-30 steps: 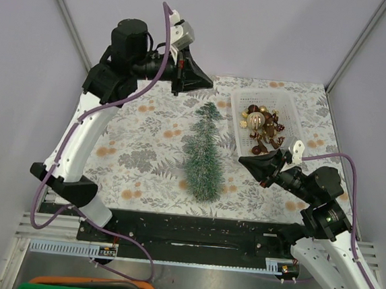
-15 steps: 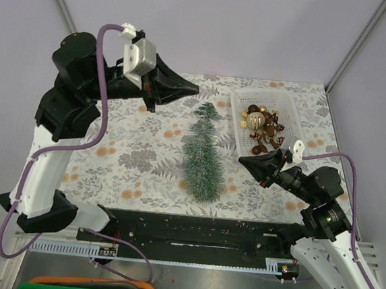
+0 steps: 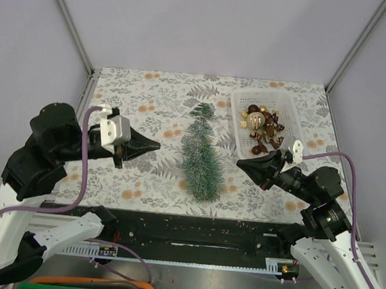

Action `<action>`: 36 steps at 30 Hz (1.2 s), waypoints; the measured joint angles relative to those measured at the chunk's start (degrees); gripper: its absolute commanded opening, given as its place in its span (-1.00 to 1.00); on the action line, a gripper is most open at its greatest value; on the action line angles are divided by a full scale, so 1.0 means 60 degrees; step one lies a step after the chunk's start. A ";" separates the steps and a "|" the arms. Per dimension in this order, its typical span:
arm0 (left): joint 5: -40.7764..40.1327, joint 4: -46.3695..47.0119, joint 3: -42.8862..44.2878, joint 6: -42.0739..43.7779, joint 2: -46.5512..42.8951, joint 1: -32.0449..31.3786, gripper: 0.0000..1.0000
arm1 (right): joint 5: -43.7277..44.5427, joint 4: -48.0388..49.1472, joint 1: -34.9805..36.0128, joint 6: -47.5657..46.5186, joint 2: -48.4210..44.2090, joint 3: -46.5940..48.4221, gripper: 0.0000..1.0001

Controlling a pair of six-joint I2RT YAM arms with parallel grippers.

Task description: Decorate the small christmas tree

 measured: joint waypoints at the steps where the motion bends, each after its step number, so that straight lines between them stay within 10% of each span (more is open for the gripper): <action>1: -0.0313 -0.0004 -0.0393 0.0011 -0.0317 0.0000 -1.00 | -0.0091 0.0000 0.0000 0.0058 0.0004 0.0000 -0.60; 12: -0.4794 0.0568 -0.4240 0.0208 -0.3100 0.0000 -1.00 | -0.1749 0.0022 0.0025 0.0652 0.0674 0.0000 0.26; 18: -0.6433 0.0892 -0.4907 0.0306 -0.3614 0.0000 -1.00 | -0.2284 -0.0193 0.0138 0.0710 0.0860 0.0000 0.24; 36: -0.3792 -0.0058 -0.4175 0.2903 -0.4288 0.0000 -1.00 | 0.0466 0.1180 0.0313 0.0860 0.4306 0.2353 0.99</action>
